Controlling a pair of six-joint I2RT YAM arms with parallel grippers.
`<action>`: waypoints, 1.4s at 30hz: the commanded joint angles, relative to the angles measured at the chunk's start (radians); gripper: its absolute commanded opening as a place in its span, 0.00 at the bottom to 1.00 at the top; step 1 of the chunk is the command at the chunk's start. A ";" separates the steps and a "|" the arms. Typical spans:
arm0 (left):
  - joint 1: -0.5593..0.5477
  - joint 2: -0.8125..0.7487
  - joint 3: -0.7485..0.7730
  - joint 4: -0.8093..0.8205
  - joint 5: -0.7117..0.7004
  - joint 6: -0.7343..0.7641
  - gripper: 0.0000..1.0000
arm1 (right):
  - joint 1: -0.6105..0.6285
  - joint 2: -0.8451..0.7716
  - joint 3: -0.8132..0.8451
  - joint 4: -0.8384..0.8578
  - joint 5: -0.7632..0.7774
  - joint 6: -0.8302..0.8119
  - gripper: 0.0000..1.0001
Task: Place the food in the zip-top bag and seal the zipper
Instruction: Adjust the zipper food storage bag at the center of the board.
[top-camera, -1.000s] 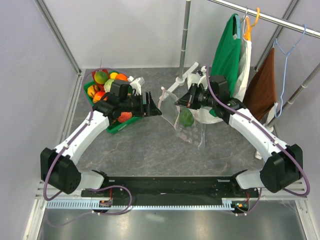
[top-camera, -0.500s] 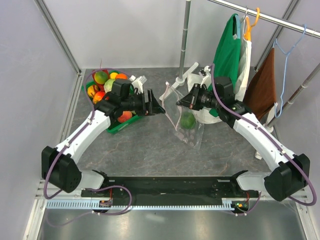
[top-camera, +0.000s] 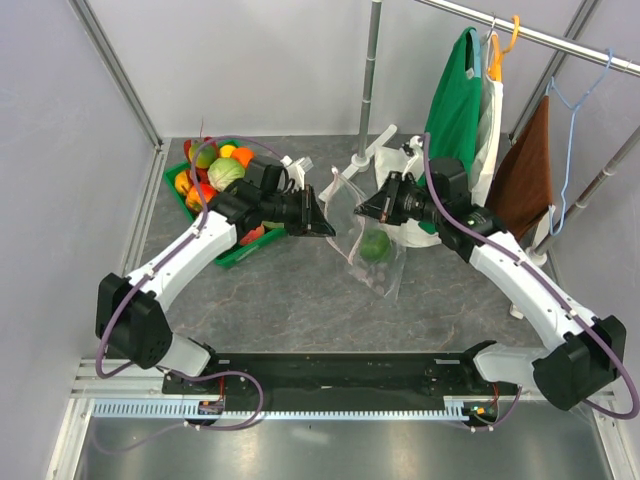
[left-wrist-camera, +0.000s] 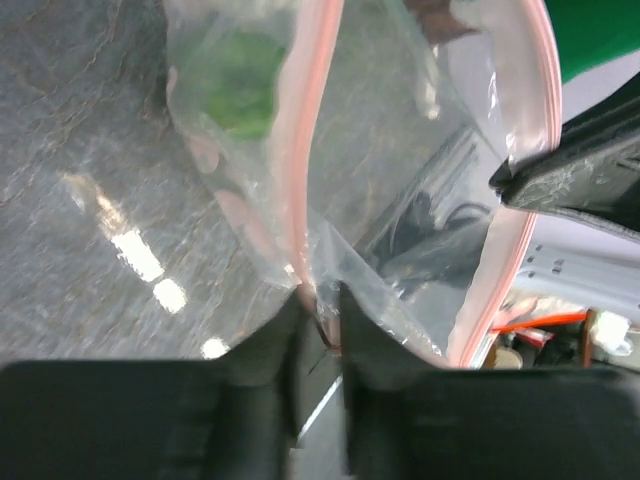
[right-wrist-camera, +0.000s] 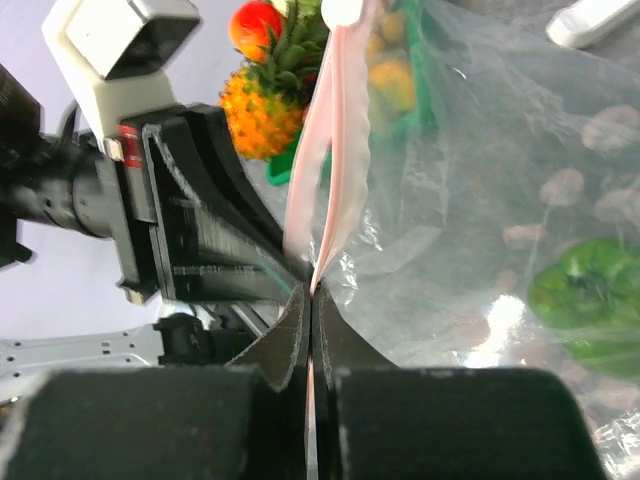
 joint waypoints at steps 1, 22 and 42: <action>0.026 0.011 0.133 -0.173 0.105 0.143 0.08 | 0.003 -0.084 0.088 -0.066 0.065 -0.054 0.00; 0.042 0.046 0.193 -0.397 0.126 0.471 0.02 | -0.004 -0.264 0.110 -0.404 0.277 -0.234 0.00; 0.373 -0.061 0.401 -0.494 -0.256 0.813 1.00 | -0.002 -0.163 -0.017 -0.192 0.171 -0.133 0.00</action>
